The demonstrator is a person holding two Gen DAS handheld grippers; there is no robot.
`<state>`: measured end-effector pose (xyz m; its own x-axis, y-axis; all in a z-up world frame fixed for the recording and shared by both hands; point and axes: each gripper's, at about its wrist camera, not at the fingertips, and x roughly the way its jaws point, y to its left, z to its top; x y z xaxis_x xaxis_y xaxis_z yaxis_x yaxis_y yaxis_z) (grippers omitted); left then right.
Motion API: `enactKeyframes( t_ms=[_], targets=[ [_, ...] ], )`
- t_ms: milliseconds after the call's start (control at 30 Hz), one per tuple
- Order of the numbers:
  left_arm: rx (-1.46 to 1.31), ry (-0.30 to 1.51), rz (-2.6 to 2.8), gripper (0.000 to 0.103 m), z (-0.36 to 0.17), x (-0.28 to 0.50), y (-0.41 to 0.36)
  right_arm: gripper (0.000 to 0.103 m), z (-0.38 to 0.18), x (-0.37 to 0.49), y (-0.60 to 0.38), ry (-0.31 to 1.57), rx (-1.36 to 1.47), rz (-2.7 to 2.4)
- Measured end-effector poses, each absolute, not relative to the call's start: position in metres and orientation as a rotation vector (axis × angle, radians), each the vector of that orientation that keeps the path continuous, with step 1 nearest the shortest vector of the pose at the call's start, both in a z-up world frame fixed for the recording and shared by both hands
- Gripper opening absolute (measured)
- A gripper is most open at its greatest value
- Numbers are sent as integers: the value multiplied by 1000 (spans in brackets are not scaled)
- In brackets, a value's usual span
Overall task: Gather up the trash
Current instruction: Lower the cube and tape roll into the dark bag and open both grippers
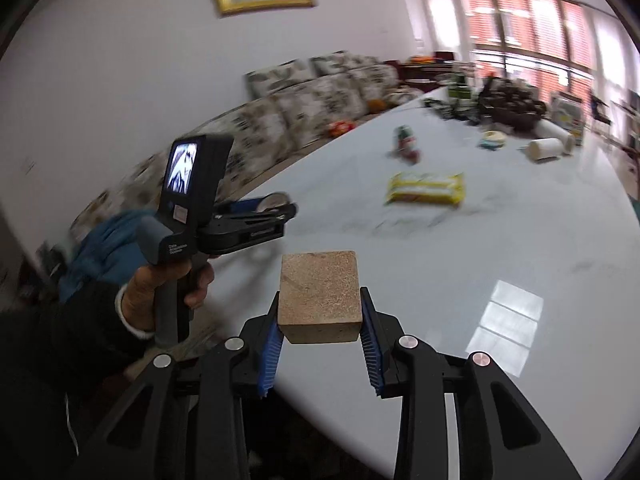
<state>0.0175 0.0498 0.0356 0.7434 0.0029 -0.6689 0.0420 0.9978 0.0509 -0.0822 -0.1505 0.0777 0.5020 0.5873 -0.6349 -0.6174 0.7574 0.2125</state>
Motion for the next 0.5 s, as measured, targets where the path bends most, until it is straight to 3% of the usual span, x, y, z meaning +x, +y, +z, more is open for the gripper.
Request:
enactKeyframes(
  t_ms=[233,500],
  targets=[
    [131,815,-124,49,-4,-99,34,35,4,-158,-146,947,-35,852],
    [90,1368,-260,51,-167,-99,16,37,-152,-143,-130,1322,-60,806]
  ],
)
